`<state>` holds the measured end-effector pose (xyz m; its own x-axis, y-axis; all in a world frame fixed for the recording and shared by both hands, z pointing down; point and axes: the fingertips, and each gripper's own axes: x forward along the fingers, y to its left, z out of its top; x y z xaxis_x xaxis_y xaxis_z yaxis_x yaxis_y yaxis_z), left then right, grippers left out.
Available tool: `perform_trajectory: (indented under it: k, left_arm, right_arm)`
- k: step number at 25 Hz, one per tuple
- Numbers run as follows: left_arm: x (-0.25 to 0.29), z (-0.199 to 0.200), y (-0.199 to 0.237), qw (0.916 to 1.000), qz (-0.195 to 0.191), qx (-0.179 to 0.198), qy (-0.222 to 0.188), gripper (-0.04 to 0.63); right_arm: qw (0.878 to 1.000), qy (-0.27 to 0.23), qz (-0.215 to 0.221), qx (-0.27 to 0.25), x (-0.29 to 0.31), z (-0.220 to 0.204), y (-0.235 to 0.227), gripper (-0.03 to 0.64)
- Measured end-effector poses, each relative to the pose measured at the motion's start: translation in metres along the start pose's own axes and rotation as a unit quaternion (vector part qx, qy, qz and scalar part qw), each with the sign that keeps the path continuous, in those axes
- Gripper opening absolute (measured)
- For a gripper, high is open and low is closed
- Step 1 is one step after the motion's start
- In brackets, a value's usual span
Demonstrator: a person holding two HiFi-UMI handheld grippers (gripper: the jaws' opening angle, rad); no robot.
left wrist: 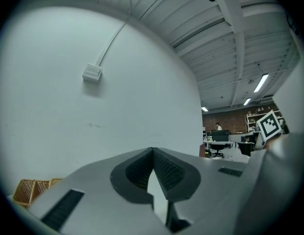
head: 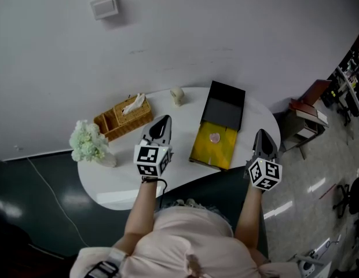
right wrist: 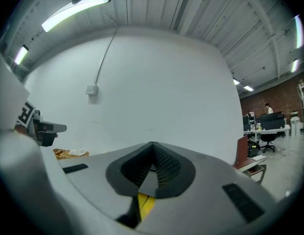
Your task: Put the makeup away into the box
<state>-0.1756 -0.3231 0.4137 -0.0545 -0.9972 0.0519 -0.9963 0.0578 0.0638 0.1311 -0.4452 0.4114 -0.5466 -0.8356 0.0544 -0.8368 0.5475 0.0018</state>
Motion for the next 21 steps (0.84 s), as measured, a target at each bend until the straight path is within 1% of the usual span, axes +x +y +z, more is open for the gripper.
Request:
perform_trajectory:
  k: [12,21]
  left_arm:
    - [-0.002,-0.007,-0.006,0.9999,-0.009,-0.011,0.009,0.026]
    - [-0.003,-0.007,-0.015,0.9998,-0.013,-0.012,0.012,0.026]
  right_arm:
    - [1.0,0.015,-0.003,-0.008,-0.007,-0.007,0.001,0.014]
    - [1.0,0.021,0.001,-0.013,-0.011,-0.009,-0.002,0.014]
